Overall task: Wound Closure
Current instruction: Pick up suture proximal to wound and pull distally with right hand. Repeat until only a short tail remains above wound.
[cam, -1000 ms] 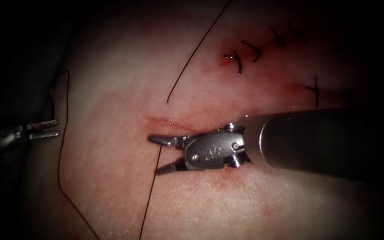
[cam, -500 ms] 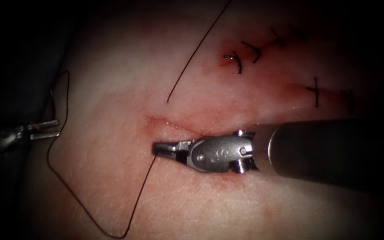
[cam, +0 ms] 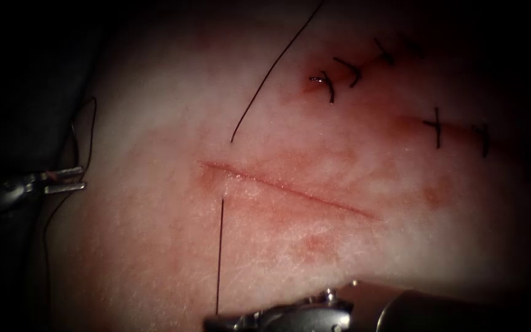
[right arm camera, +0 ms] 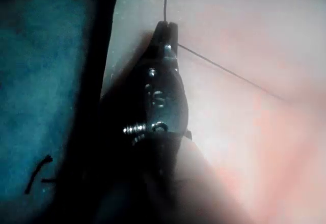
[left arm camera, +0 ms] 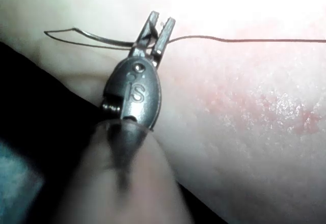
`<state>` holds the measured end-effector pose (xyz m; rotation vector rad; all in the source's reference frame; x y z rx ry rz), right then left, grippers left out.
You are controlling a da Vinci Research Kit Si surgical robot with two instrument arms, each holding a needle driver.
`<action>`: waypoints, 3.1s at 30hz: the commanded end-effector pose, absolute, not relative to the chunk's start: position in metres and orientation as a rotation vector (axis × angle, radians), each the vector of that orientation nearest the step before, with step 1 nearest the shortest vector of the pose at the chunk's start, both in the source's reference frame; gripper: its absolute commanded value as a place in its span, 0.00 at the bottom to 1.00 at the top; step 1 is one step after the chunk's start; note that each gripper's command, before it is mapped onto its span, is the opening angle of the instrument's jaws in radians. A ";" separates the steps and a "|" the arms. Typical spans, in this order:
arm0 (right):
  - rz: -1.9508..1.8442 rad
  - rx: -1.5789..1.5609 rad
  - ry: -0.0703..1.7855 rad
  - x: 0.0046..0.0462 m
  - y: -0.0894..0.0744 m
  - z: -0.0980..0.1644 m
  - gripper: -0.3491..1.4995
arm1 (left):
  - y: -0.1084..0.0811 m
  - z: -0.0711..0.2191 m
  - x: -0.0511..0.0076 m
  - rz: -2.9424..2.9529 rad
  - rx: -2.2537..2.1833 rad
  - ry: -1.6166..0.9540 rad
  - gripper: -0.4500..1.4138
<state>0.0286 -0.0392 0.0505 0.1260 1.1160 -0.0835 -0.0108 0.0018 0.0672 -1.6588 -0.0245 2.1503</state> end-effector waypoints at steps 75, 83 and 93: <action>-0.136 -0.074 1.088 0.0280 -0.030 0.057 0.00 | 0.001 0.069 -0.0112 2.138 -1.670 -0.047 0.00; -0.206 -0.062 1.146 0.0285 -0.038 0.053 0.00 | 0.001 0.069 -0.0114 2.136 -1.674 -0.047 0.00; -0.275 -0.002 1.205 0.0300 -0.043 0.048 0.00 | 0.001 0.069 -0.0114 2.137 -1.674 -0.046 0.00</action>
